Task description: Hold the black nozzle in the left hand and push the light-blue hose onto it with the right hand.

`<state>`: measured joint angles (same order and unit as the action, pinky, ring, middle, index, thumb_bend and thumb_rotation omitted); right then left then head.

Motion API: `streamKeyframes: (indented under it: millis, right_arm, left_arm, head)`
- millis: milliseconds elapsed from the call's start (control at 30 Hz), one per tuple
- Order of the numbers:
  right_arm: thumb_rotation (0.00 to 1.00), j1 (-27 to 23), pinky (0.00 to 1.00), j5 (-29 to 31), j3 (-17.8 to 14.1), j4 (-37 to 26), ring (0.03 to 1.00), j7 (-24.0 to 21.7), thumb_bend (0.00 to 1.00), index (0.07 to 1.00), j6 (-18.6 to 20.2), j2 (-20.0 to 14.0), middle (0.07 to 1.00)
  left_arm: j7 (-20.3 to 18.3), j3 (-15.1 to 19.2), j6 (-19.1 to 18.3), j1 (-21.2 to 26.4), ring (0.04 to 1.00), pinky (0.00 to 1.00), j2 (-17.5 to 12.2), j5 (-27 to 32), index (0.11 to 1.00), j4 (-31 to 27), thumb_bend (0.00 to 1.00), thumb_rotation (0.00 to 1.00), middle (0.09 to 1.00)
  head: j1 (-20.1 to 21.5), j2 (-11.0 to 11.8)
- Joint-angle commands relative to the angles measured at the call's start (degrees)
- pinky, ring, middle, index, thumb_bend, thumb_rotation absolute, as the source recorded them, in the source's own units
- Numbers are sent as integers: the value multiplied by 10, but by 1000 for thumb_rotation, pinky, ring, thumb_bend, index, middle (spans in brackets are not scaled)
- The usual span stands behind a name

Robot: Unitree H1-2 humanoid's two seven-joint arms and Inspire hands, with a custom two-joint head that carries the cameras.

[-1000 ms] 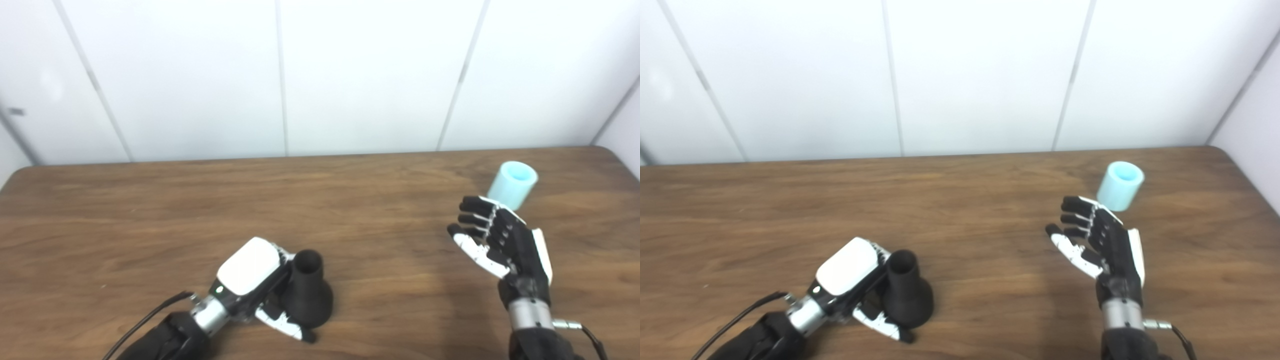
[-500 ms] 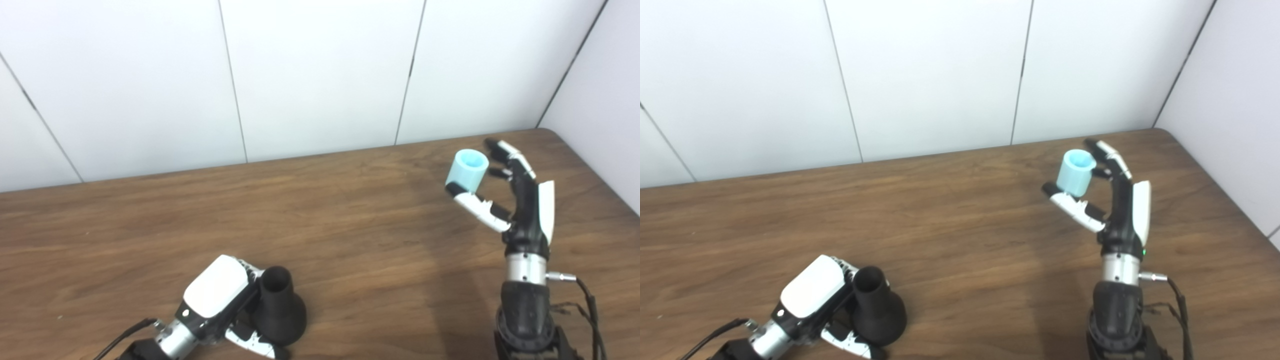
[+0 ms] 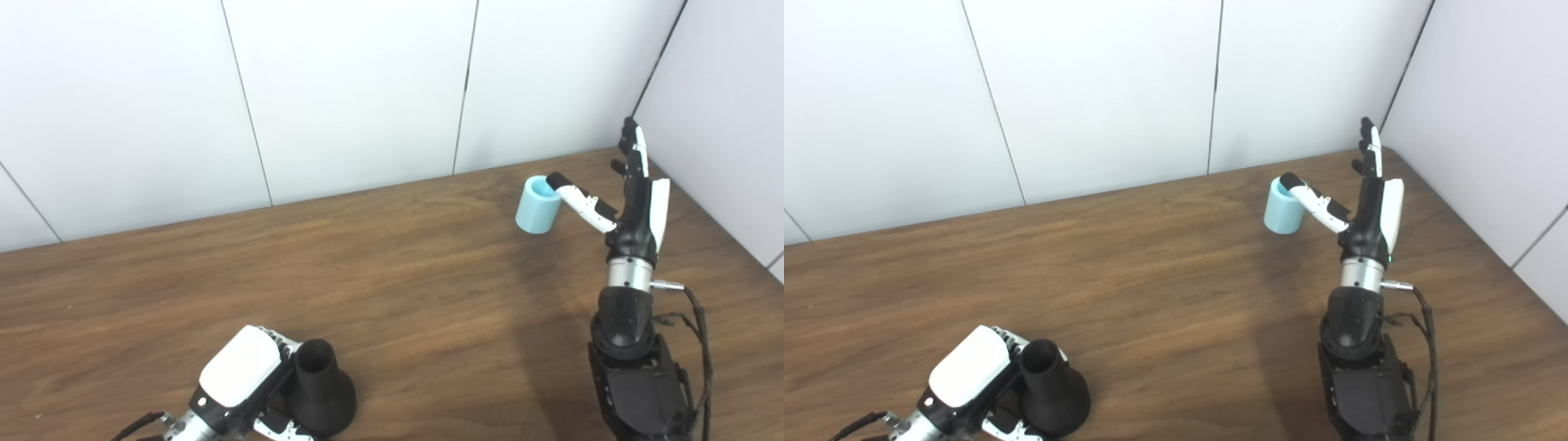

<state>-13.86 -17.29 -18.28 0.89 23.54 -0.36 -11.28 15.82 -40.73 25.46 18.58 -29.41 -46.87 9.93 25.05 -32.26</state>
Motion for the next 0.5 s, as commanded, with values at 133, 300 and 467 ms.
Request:
streamKeyframes:
  millis: [133,300,467]
  right_arm:
    - [488,-57,923,14,1,54,968,1,1000,984,-31,-43,974]
    - [477,-78,908,37,4,94,954,-14,1000,971,-12,-54,957]
    - [432,-90,901,74,13,134,946,-46,1000,935,-7,-56,958]
  left_arm:
    - [4,-24,14,-34,162,106,-20,-2,484,45,519,38,250]
    - [2,-24,14,-34,156,99,-17,-8,484,46,520,39,228]
    - [9,-29,14,-30,148,94,-18,-1,484,48,520,39,218]
  head:
    - [-7,-1]
    - [-7,1]
    - [-6,2]
